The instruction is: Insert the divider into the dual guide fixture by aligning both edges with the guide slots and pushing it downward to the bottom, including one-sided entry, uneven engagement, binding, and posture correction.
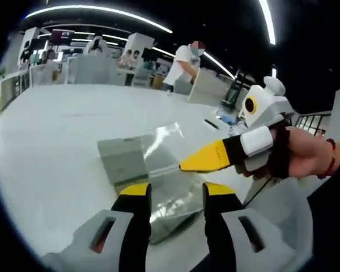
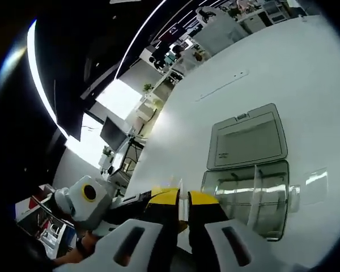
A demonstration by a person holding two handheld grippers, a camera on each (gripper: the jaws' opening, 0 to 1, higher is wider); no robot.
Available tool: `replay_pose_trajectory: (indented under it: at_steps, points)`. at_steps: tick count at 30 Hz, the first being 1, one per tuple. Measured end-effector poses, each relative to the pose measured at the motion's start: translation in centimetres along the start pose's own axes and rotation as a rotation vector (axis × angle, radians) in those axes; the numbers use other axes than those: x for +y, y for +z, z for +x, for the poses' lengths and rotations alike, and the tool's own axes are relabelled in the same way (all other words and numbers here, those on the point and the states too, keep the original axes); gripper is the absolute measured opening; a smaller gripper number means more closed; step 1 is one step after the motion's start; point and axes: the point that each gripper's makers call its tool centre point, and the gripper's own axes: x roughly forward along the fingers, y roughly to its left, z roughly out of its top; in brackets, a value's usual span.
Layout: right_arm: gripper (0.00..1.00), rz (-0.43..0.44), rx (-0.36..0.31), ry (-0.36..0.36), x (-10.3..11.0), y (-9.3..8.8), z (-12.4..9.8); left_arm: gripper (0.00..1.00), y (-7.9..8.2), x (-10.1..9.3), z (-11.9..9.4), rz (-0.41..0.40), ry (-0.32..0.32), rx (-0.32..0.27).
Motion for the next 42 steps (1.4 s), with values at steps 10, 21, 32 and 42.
replay_pose_trajectory:
  at_steps: [10, 21, 32, 42]
  points:
    - [0.0, 0.015, 0.012, -0.093, -1.8, 0.8, -0.7, 0.43, -0.1, 0.6, -1.5, 0.012, 0.035, -0.033]
    - [0.0, 0.046, 0.081, -0.164, -3.3, -0.2, -0.2, 0.49, -1.6, 0.6, -2.6, 0.076, 0.038, 0.007]
    - [0.0, 0.056, 0.166, -0.23, -4.4, -1.4, 0.5, 0.49, -2.0, 1.5, -3.7, 0.101, 0.046, 0.008]
    - [0.0, 0.049, 0.226, -0.252, -4.7, -1.7, 0.8, 0.49, -2.7, 1.5, -3.6, 0.123, 0.046, 0.024]
